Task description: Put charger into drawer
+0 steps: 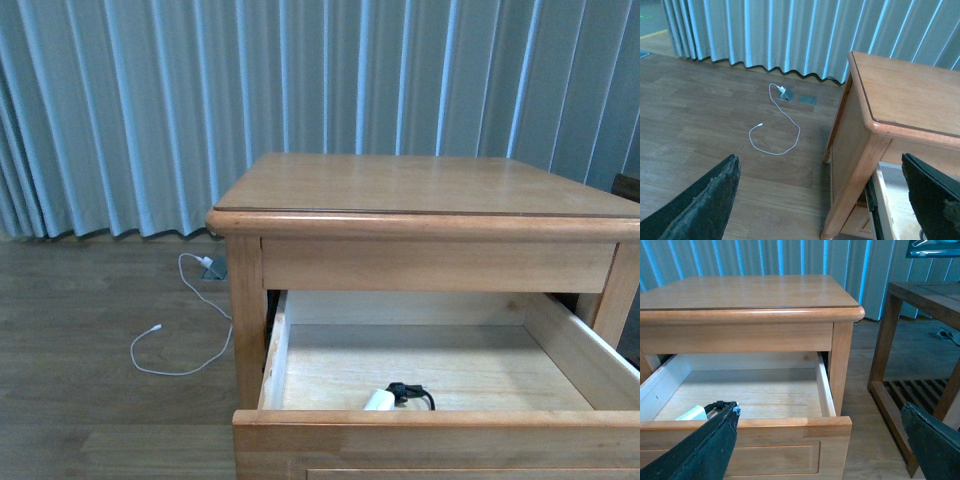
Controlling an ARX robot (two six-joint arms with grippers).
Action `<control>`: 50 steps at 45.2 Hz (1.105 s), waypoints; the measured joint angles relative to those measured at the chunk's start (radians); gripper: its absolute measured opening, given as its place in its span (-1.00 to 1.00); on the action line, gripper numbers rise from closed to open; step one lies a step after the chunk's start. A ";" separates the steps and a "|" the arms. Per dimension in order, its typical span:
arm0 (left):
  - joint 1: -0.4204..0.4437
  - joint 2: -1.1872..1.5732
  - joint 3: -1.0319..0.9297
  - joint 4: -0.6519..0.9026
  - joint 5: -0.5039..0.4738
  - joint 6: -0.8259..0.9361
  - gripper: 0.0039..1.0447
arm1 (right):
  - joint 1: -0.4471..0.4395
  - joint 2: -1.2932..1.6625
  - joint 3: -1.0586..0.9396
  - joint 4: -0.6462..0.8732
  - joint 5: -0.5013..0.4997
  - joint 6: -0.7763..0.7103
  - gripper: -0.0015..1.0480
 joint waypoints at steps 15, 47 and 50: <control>0.048 -0.045 -0.063 0.047 0.169 0.072 0.54 | 0.000 0.000 0.000 0.000 0.000 0.000 0.84; 0.288 -0.360 -0.373 0.035 0.443 0.135 -0.93 | 0.000 0.000 0.000 0.000 0.000 0.000 0.84; 0.328 -0.388 -0.388 0.023 0.464 0.136 -0.93 | 0.000 0.000 0.000 0.000 0.000 0.000 0.84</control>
